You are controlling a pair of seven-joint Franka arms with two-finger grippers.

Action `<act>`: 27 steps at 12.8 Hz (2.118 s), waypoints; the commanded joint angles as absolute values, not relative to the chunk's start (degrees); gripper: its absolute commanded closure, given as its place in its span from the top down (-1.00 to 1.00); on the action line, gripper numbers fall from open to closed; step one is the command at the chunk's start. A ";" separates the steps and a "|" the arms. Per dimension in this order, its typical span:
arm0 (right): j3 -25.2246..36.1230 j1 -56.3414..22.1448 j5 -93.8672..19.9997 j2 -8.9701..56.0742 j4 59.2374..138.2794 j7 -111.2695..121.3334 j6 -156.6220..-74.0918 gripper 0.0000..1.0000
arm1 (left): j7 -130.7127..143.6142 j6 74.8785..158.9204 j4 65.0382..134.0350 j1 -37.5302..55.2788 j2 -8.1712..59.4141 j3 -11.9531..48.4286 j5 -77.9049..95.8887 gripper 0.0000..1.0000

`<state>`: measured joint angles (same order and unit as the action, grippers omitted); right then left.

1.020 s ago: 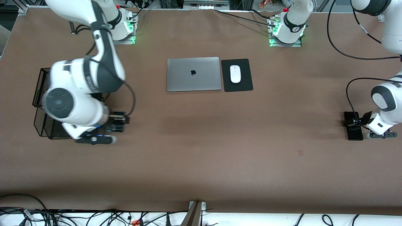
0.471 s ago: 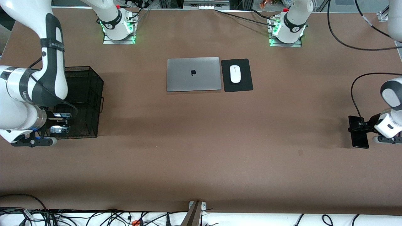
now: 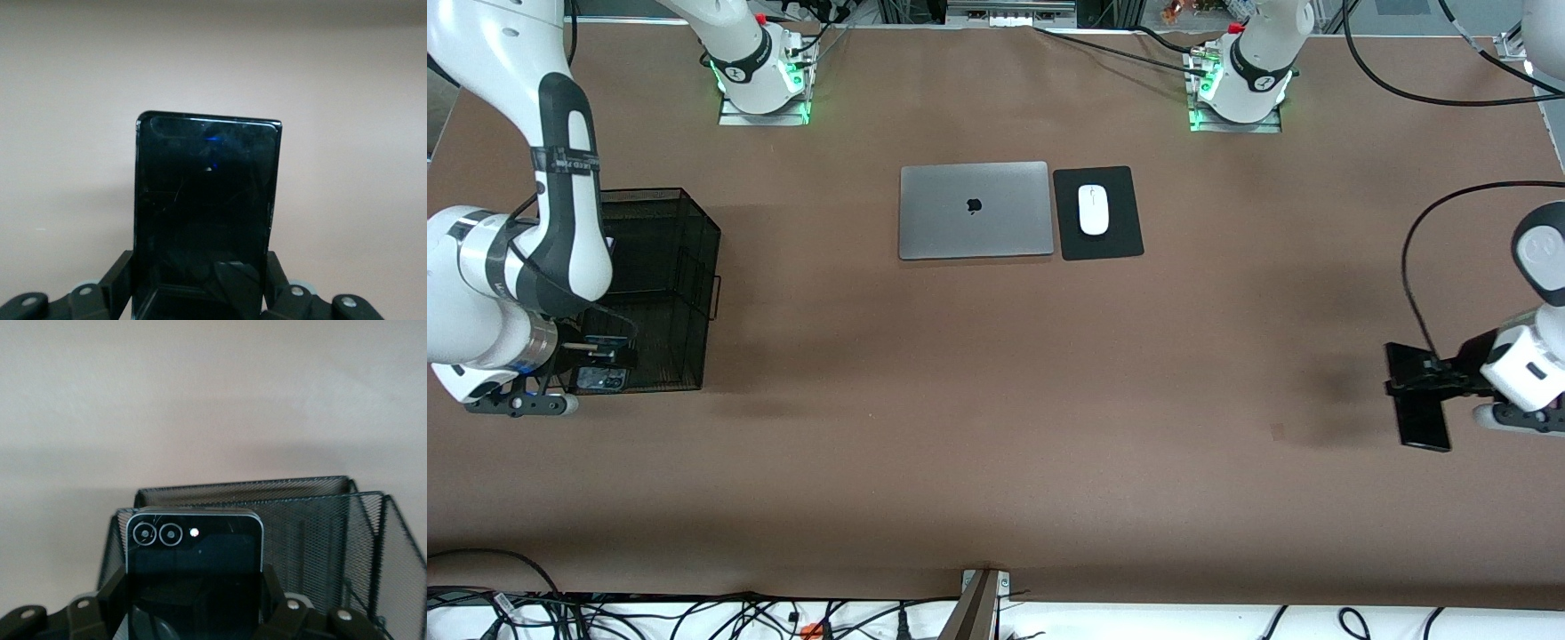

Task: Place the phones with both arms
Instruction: 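Carry the large phone toward the laptop while the right gripper withdraws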

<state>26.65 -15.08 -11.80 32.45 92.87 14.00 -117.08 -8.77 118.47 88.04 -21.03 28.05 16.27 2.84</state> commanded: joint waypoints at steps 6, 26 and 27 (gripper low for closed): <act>25.84 -12.66 -13.97 30.67 103.00 19.95 -124.10 -0.32 | 22.21 120.65 84.56 1.12 32.60 18.54 2.90 -0.34; 19.10 -9.06 -7.31 23.75 78.05 14.16 -89.40 1.00 | 47.99 132.71 57.48 42.27 62.66 2.20 1.41 -0.18; 15.42 -6.79 -6.08 22.51 78.31 12.06 -89.21 1.00 | 48.08 132.71 57.39 42.71 63.10 2.11 1.41 -0.19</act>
<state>21.49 -10.56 -8.77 25.54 77.98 15.48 -90.98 46.61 133.70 60.63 41.43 61.42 3.39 2.34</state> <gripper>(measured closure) 0.000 0.198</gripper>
